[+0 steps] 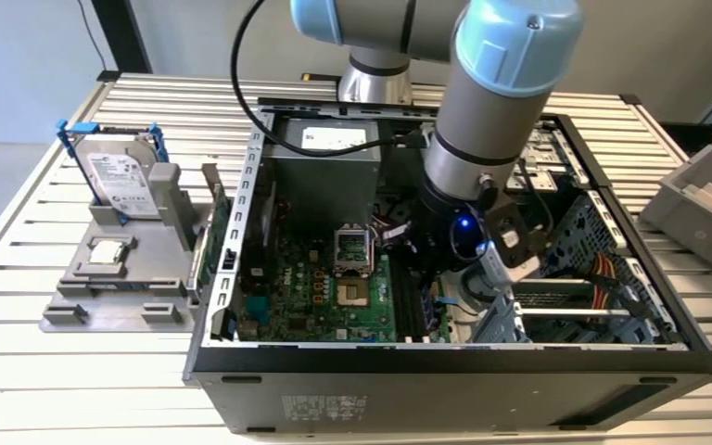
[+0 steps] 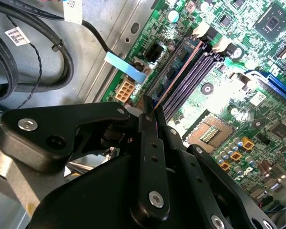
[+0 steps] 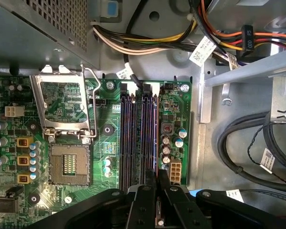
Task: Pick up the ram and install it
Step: 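Insert the ram into the slot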
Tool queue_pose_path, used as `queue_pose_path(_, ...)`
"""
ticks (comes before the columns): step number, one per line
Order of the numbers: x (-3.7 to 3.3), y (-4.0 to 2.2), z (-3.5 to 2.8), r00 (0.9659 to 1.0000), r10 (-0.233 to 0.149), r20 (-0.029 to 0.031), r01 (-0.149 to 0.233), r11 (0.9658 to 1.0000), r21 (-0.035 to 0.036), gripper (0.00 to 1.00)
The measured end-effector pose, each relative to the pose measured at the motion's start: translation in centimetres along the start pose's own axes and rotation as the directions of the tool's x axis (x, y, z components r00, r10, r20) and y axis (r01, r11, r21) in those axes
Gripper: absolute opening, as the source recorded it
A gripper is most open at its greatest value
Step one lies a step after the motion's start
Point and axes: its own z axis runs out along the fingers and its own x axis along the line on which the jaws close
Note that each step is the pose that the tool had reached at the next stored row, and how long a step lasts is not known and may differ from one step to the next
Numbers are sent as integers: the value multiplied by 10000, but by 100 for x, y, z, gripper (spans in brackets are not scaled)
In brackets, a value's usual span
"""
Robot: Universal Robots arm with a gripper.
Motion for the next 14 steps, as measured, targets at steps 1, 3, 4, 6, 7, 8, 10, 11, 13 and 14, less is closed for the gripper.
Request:
queue_pose_path(1, 5, 0, 0, 10000, 13, 9, -13, 10000, 0, 0)
queue_pose_path(3, 6, 12, -5, 10000, 21, 42, -21, 10000, 51, 0)
queue_pose_path(4, 6, 16, -8, 10000, 22, 57, -23, 10000, 83, 0)
queue_pose_path(6, 6, 22, -16, 10000, 27, 72, -28, 9998, 186, 0)
queue_pose_path(7, 6, 23, -15, 9999, 42, 92, -44, 9998, 206, 0)
queue_pose_path(8, 10, 22, -16, 9999, 84, 122, -87, 9997, 213, 0)
queue_pose_path(10, 16, 23, -16, 9997, 172, 153, -176, 9996, 216, 0)
queue_pose_path(11, 23, 24, -15, 9996, 211, 160, -214, 9995, 214, 0)
queue_pose_path(13, 34, 24, -13, 9995, 264, 161, -267, 9994, 214, 0)
queue_pose_path(14, 38, 25, -9, 9995, 285, 161, -289, 9994, 211, 0)
